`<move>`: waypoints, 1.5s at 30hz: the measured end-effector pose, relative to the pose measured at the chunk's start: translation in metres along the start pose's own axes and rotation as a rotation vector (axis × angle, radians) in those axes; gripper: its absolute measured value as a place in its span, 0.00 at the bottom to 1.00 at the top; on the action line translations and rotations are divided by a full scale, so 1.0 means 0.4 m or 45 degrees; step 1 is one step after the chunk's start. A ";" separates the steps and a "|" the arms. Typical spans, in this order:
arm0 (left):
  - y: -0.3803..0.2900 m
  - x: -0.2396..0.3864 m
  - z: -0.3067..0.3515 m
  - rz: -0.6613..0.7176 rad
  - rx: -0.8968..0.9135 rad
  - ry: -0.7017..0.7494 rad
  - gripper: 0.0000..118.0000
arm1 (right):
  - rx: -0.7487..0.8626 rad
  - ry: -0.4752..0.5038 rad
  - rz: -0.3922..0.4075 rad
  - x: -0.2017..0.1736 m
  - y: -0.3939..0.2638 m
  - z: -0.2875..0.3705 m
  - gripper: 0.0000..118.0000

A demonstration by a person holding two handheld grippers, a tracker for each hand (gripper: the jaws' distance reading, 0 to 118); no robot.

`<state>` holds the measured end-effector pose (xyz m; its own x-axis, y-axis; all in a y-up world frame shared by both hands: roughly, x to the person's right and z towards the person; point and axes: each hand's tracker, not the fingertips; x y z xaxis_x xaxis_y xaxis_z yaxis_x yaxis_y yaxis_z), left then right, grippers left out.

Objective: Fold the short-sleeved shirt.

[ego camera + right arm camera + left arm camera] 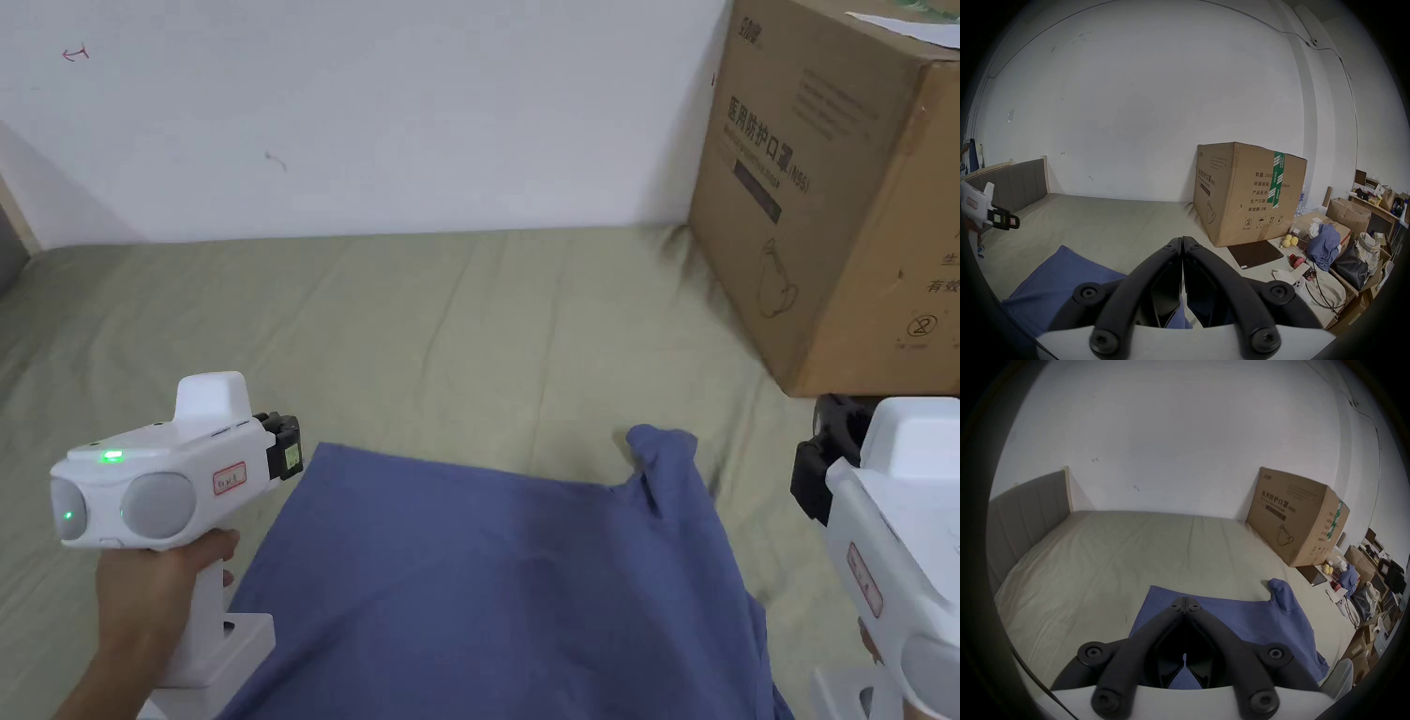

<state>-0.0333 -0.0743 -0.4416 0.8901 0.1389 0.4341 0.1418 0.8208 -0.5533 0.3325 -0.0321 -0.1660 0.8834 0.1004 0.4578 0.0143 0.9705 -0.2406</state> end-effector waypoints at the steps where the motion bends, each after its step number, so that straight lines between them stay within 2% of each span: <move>1: 0.014 -0.004 -0.038 -0.003 -0.036 -0.005 0.00 | -0.008 -0.003 0.000 -0.001 -0.002 -0.019 0.00; 7: 0.056 -0.050 -0.304 -0.047 -0.282 -0.004 0.00 | -0.072 -0.014 0.018 -0.017 -0.017 -0.135 0.00; 10: 0.056 -0.067 -0.420 -0.040 -0.387 0.068 0.00 | -0.100 -0.008 0.025 -0.023 -0.032 -0.193 0.00; 11: 0.056 -0.077 -0.451 -0.032 -0.410 0.065 0.04 | -0.105 -0.007 0.026 -0.029 -0.037 -0.208 0.00; 12: 0.057 -0.089 -0.488 -0.016 -0.437 0.060 0.17 | -0.117 -0.004 0.025 -0.031 -0.044 -0.229 0.00; 13: 0.055 -0.096 -0.519 0.048 -0.519 0.074 0.34 | -0.131 -0.003 0.025 -0.035 -0.050 -0.248 0.00; 15: 0.042 -0.099 -0.578 0.046 -0.611 0.128 0.74 | -0.153 -0.008 0.028 -0.045 -0.064 -0.281 0.00; 16: 0.038 -0.100 -0.600 -0.006 -0.569 0.152 0.82 | -0.162 -0.011 0.026 -0.049 -0.071 -0.295 0.00; 17: 0.035 -0.105 -0.619 -0.024 -0.570 0.158 0.84 | -0.174 -0.009 0.021 -0.051 -0.078 -0.308 0.00; 20: 0.019 -0.116 -0.676 -0.031 -0.613 0.182 0.84 | -0.209 -0.004 0.017 -0.060 -0.100 -0.340 0.00; 22: -0.003 -0.145 -0.731 -0.023 -0.643 0.176 0.77 | -0.231 -0.004 0.029 -0.062 -0.113 -0.357 0.00; 23: -0.011 -0.146 -0.739 -0.027 -0.653 0.167 0.67 | -0.243 -0.005 0.036 -0.063 -0.119 -0.362 0.00; 24: -0.022 -0.144 -0.749 -0.036 -0.667 0.153 0.50 | -0.256 -0.005 0.042 -0.062 -0.125 -0.369 0.00; 26: -0.039 -0.125 -0.738 -0.070 -0.644 0.171 0.48 | -0.280 -0.002 0.039 -0.055 -0.134 -0.379 0.00; 27: -0.036 -0.119 -0.733 -0.075 -0.637 0.170 0.40 | -0.290 -0.005 0.033 -0.052 -0.138 -0.383 0.00; 28: -0.036 -0.111 -0.727 -0.046 -0.665 0.143 0.27 | -0.305 -0.006 0.022 -0.047 -0.142 -0.389 0.00; 29: -0.041 -0.123 -0.741 -0.077 -0.645 0.129 0.07 | -0.327 -0.009 0.012 -0.041 -0.146 -0.397 0.00; 30: -0.039 -0.124 -0.737 -0.084 -0.627 0.086 0.00 | -0.345 -0.009 0.004 -0.037 -0.151 -0.407 0.00; 32: -0.030 -0.113 -0.719 -0.108 -0.589 0.113 0.00 | -0.413 -0.003 -0.022 -0.034 -0.155 -0.426 0.05; 34: -0.009 -0.079 -0.645 -0.102 -0.504 0.096 0.00 | -0.504 0.000 -0.049 -0.026 -0.175 -0.462 0.40; 35: 0.000 -0.079 -0.622 -0.077 -0.476 0.083 0.00 | -0.560 0.020 -0.049 -0.006 -0.210 -0.501 0.61; 38: 0.024 -0.073 -0.540 -0.070 -0.430 0.046 0.00 | -0.734 0.068 -0.051 0.004 -0.265 -0.582 0.77; 39: 0.028 -0.074 -0.523 -0.077 -0.426 0.043 0.00 | -0.774 0.081 -0.034 0.001 -0.280 -0.603 0.88; 42: 0.034 -0.087 -0.496 -0.095 -0.405 0.045 0.00 | -0.878 0.103 -0.020 -0.001 -0.336 -0.655 0.87; 44: 0.035 -0.092 -0.485 -0.095 -0.400 0.047 0.00 | -0.960 0.120 -0.007 0.001 -0.383 -0.692 0.83; 45: 0.034 -0.085 -0.476 -0.093 -0.399 0.048 0.00 | -0.993 0.128 -0.004 -0.001 -0.400 -0.703 0.78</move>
<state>0.0209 -0.1734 -0.5993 0.8873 0.0608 0.4572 0.3269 0.6164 -0.7164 0.4615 -0.2489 -0.3684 0.9204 0.0414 0.3888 0.3088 0.5331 -0.7877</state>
